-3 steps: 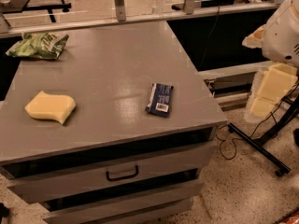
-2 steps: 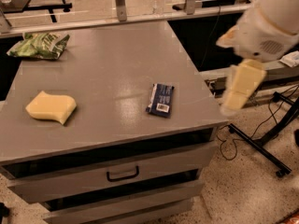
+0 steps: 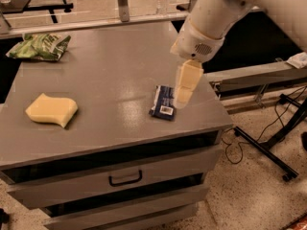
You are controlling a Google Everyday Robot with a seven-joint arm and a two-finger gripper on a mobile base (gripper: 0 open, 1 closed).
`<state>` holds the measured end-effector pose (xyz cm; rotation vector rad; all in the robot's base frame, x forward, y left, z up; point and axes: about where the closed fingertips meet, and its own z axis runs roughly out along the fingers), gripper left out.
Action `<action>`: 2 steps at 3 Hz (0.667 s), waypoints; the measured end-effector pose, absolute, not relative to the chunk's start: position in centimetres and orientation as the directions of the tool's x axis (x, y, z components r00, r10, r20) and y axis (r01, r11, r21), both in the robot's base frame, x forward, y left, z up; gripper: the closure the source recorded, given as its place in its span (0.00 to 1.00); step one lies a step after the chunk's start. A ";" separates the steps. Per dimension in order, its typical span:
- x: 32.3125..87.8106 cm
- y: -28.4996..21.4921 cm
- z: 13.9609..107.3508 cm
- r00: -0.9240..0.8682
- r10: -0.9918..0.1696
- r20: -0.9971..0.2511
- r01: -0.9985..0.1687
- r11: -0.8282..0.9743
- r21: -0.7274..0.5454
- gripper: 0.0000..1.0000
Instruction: Move rxbar blueberry near sponge
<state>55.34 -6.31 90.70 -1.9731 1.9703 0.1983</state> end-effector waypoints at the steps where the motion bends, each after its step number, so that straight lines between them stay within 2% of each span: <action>1: 56.7 -4.9 88.2 0.003 -0.940 -0.340 -0.995 0.032 -0.095 0.00; 2: 57.1 -4.4 86.1 -0.015 -0.940 -0.342 -0.998 0.038 -0.059 0.00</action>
Offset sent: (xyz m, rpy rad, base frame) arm 0.0201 0.0236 -0.0731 0.0061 0.1337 -0.0246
